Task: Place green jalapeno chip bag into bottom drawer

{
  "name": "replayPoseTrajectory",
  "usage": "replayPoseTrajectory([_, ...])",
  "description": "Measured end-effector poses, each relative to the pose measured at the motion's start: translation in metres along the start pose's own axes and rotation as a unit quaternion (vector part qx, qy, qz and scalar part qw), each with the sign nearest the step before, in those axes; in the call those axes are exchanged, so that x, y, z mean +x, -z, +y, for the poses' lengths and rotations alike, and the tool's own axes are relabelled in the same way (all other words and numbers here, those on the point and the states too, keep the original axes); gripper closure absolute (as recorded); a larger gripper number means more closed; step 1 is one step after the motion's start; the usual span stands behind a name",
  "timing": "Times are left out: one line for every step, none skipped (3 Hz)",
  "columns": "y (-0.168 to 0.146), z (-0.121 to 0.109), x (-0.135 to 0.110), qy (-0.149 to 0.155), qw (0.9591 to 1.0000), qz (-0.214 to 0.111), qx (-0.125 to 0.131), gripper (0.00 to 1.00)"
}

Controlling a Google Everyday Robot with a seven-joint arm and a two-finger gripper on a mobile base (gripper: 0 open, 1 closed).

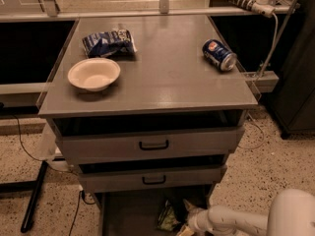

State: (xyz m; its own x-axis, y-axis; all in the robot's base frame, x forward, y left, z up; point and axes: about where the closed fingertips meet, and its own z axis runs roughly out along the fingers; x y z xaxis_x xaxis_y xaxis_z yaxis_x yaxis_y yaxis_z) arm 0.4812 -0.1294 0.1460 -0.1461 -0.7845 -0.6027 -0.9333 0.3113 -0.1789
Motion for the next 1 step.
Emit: replayPoseTrajectory([0.0, 0.0, 0.0, 0.0, 1.0, 0.0, 0.0, 0.0])
